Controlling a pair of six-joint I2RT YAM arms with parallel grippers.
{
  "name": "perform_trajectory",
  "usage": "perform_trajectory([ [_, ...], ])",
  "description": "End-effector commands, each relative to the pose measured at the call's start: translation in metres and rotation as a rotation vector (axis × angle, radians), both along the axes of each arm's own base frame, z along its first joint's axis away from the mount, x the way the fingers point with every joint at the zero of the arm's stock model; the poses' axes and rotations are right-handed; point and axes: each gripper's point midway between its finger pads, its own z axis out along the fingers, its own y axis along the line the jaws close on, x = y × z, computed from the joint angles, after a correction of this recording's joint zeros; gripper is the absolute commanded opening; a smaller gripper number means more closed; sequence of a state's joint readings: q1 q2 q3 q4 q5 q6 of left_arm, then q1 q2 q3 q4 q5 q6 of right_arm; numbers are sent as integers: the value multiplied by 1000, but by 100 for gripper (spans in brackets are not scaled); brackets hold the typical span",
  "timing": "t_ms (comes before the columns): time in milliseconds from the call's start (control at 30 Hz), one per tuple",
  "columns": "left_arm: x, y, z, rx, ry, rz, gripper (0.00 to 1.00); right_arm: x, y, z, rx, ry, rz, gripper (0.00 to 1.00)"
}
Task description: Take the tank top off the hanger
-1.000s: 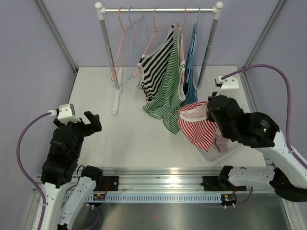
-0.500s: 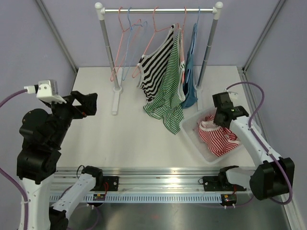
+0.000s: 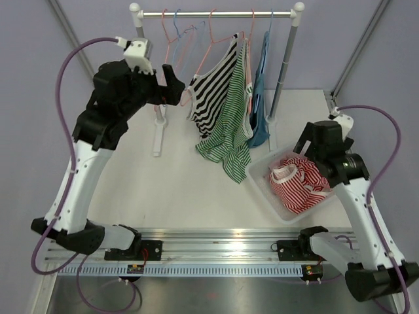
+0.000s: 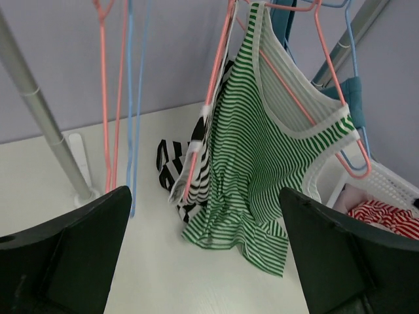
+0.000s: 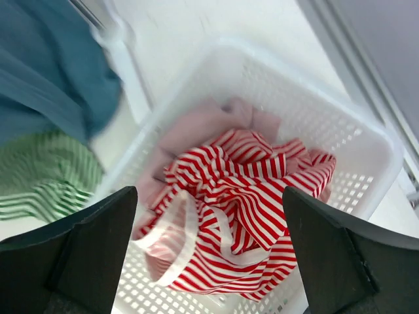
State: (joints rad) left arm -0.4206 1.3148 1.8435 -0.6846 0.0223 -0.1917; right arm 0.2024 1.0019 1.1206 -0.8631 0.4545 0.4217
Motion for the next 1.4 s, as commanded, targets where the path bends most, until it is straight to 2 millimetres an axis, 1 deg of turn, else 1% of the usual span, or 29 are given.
perform_trajectory([
  [0,25,-13,37,40,-144,-14,99,-18,-6,61,-15,-162,37,99],
  [33,44,-22,25,61,-124,-23,99,-17,3,70,18,-202,88,100],
  [67,49,-28,33,67,-150,-42,99,-18,15,77,53,-235,152,100],
  [100,56,-33,37,66,-171,-53,99,-24,40,86,130,-279,285,100],
  [133,65,-39,34,71,-169,-61,98,-27,51,91,164,-305,347,99],
  [167,82,-50,20,87,-145,-81,95,-27,63,102,201,-356,405,100],
  [200,88,-53,32,83,-173,-84,91,-35,81,105,266,-374,488,99],
  [233,95,-58,30,88,-173,-88,86,-36,87,107,292,-383,515,98],
  [267,114,-66,14,115,-151,-94,85,-38,92,109,311,-388,538,97],
  [300,119,-67,24,116,-174,-87,84,-41,101,107,341,-368,587,95],
  [333,125,-69,22,119,-174,-81,84,-43,105,106,354,-356,605,94],
  [367,136,-69,14,127,-160,-61,82,-45,107,102,362,-334,618,93],
  [400,149,-75,-1,161,-150,-69,82,-48,109,100,370,-325,630,92],
  [467,158,-81,-6,165,-157,-78,74,-55,114,98,386,-322,668,91],
  [500,166,-85,-15,171,-153,-82,69,-58,115,98,389,-322,675,91],
  [567,173,-87,-18,172,-160,-80,60,-65,114,98,386,-333,683,90],
  [600,178,-90,-26,178,-148,-83,56,-67,114,99,382,-336,686,90],
  [633,180,-91,-26,178,-152,-85,52,-69,113,99,379,-338,685,90],
  [667,181,-94,-28,174,-151,-93,43,-73,112,101,377,-343,687,90],
  [767,183,-97,-28,155,-149,-100,32,-75,111,101,374,-347,686,89],
  [800,183,-98,-26,151,-152,-101,24,-74,111,101,374,-347,682,88],
  [867,180,-100,-22,143,-161,-105,22,-73,113,97,382,-335,685,88],
  [967,175,-99,-16,144,-168,-105,4,-71,115,92,395,-318,690,87],
  [1033,171,-100,-12,141,-172,-107,0,-71,117,93,403,-321,695,86],
  [1167,157,-96,9,130,-203,-75,0,-71,119,97,413,-324,708,86],
  [1200,150,-91,20,122,-221,-64,0,-71,120,98,416,-325,715,86],
  [1267,146,-81,30,113,-230,-22,0,-72,121,102,415,-336,720,86],
  [1300,138,-76,42,105,-247,-12,0,-73,122,104,416,-339,731,86],
  [1367,131,-68,48,104,-248,8,0,-75,123,108,417,-346,740,86],
])
